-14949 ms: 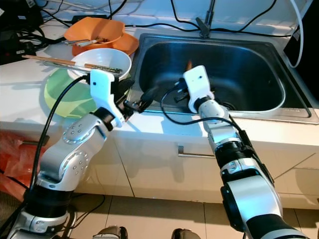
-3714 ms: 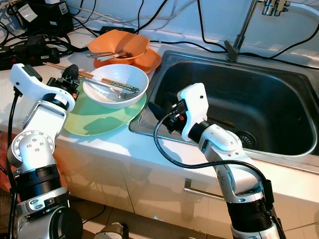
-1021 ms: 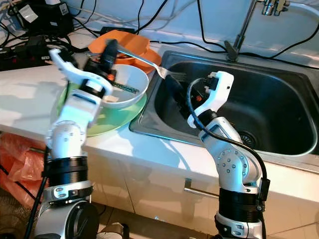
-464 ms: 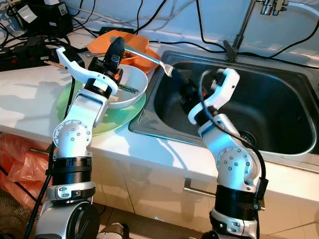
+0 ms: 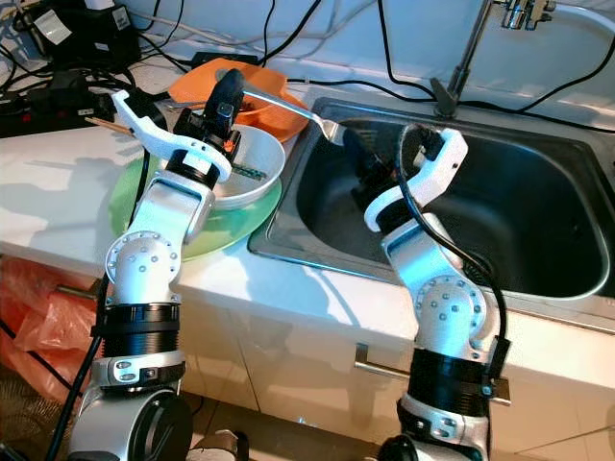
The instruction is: Kitchen organization
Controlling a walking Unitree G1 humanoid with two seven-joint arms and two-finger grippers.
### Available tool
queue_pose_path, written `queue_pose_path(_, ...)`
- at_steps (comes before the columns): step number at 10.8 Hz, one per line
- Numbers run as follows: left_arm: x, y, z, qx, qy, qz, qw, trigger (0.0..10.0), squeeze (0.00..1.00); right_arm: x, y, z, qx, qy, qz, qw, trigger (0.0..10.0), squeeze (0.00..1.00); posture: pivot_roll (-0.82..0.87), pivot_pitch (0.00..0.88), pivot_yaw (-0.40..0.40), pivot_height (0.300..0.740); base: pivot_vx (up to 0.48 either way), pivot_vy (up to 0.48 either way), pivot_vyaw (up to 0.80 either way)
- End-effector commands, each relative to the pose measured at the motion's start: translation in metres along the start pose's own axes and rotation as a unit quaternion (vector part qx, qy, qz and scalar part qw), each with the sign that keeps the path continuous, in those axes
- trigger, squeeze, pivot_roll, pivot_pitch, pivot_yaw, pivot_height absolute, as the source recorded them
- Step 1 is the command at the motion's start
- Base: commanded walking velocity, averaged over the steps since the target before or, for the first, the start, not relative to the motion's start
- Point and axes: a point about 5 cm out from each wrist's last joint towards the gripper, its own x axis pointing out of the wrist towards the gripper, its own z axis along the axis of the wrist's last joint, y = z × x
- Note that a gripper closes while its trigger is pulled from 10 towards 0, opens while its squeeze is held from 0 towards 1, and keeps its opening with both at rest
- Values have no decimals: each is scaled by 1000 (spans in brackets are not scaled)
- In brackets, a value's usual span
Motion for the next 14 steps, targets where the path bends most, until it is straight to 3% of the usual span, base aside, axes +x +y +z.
queue_pose_path(1,4,-18,-41,-78,23,-18,997,0,0,3,0,1,10,-3,-5,1000,10000,0,20,58,-12,740,0,0,0)
queue_pose_path(2,4,-18,-40,-78,23,-18,997,0,0,4,0,-2,11,4,-10,1000,10000,906,20,58,-12,740,0,0,0)
queue_pose_path(3,4,-18,-40,-78,23,-18,997,0,0,4,0,-3,10,7,-10,1000,10000,906,20,58,-12,740,0,0,0)
queue_pose_path(4,4,-18,-40,-77,23,-17,997,0,0,4,-4,-3,6,4,-21,1000,10000,1000,20,58,-12,740,0,0,0)
queue_pose_path(5,4,-18,-41,-77,23,-17,997,0,0,4,-4,-3,6,3,-21,1000,10000,102,20,58,-12,740,0,0,0)
queue_pose_path(6,4,-18,-42,-78,25,-16,997,0,0,7,-5,1,23,-14,-21,999,10000,0,22,62,-14,740,0,0,0)
queue_pose_path(9,3,-18,-42,-77,26,-15,997,0,0,12,-7,9,47,-47,-28,997,10000,0,25,66,-11,740,0,0,0)
queue_pose_path(10,3,-17,-43,-77,27,-14,997,0,0,14,-7,11,63,-60,-27,996,0,0,27,65,-12,740,0,0,0)
queue_pose_path(14,3,-18,-42,-72,26,-12,997,0,0,17,-8,10,83,-60,-30,994,0,0,26,63,-13,740,0,0,0)
